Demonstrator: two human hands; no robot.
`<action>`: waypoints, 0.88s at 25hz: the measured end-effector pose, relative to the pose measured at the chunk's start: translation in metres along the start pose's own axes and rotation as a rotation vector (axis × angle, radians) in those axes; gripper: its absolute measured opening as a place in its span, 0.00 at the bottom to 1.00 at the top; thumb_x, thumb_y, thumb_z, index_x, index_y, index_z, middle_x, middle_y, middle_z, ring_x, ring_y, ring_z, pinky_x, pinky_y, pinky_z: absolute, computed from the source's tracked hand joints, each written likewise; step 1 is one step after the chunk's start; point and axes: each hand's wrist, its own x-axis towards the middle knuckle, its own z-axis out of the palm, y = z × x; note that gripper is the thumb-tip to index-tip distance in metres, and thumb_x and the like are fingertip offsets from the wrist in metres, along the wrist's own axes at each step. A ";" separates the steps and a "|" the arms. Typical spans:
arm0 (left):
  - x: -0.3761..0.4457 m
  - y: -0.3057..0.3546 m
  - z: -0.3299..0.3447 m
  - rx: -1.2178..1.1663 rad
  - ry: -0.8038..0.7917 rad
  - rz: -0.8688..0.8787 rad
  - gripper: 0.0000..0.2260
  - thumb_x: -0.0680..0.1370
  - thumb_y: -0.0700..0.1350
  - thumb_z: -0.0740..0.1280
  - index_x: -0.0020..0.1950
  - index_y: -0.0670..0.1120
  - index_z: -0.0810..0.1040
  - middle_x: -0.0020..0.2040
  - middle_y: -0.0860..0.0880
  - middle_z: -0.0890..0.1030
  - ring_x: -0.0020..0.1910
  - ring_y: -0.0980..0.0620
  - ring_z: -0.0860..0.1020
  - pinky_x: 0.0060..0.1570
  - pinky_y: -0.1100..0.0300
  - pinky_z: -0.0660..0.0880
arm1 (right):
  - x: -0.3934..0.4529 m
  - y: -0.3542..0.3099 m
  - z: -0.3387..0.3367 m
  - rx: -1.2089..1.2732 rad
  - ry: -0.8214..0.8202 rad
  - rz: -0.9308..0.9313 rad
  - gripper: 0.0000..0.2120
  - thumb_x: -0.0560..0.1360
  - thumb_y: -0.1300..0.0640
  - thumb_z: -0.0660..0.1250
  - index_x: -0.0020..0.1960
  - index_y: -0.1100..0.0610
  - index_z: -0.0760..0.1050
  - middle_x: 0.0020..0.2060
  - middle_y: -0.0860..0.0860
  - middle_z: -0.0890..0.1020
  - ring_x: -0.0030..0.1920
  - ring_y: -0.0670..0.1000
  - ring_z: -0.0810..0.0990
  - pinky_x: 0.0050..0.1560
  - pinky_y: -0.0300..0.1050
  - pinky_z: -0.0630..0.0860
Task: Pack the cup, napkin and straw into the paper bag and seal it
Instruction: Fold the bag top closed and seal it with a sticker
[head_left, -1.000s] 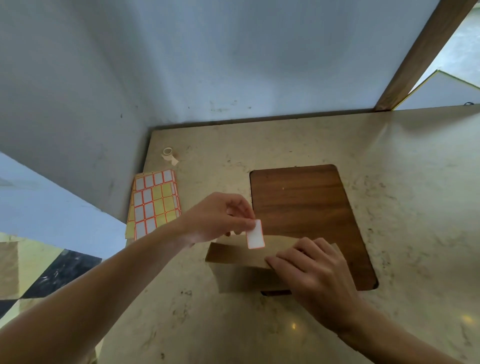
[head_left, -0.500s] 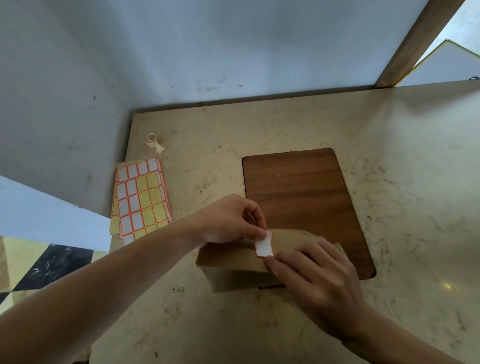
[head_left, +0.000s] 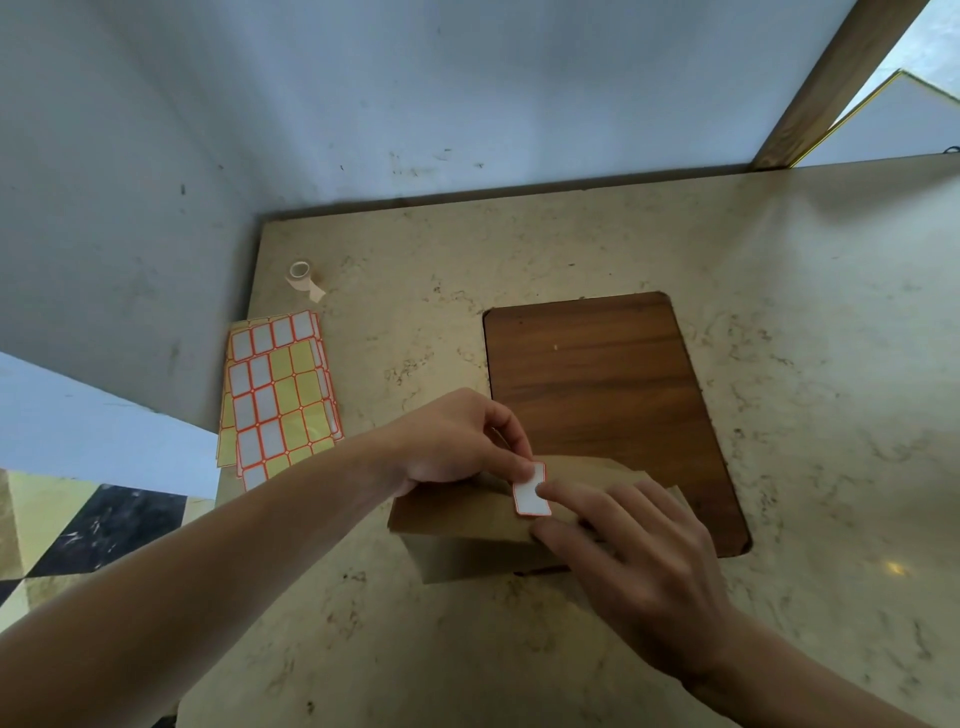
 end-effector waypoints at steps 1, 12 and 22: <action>0.000 0.000 0.000 0.001 -0.005 0.002 0.03 0.71 0.49 0.75 0.44 0.52 0.84 0.42 0.53 0.84 0.44 0.54 0.82 0.45 0.59 0.77 | 0.000 0.000 0.000 -0.005 -0.007 -0.009 0.05 0.78 0.58 0.68 0.47 0.57 0.82 0.52 0.55 0.85 0.35 0.54 0.78 0.34 0.50 0.72; 0.004 -0.009 0.005 0.156 0.006 0.135 0.03 0.73 0.50 0.73 0.44 0.54 0.82 0.39 0.56 0.83 0.38 0.63 0.79 0.37 0.68 0.73 | 0.003 0.001 0.001 -0.022 -0.062 -0.026 0.07 0.78 0.56 0.67 0.49 0.56 0.83 0.42 0.50 0.85 0.33 0.50 0.74 0.36 0.46 0.68; 0.006 -0.021 0.013 0.431 0.123 0.274 0.15 0.71 0.60 0.72 0.49 0.55 0.69 0.41 0.54 0.77 0.39 0.57 0.74 0.36 0.63 0.70 | 0.004 -0.001 0.000 -0.032 -0.055 -0.061 0.07 0.77 0.58 0.69 0.53 0.57 0.83 0.43 0.50 0.86 0.34 0.50 0.75 0.35 0.46 0.70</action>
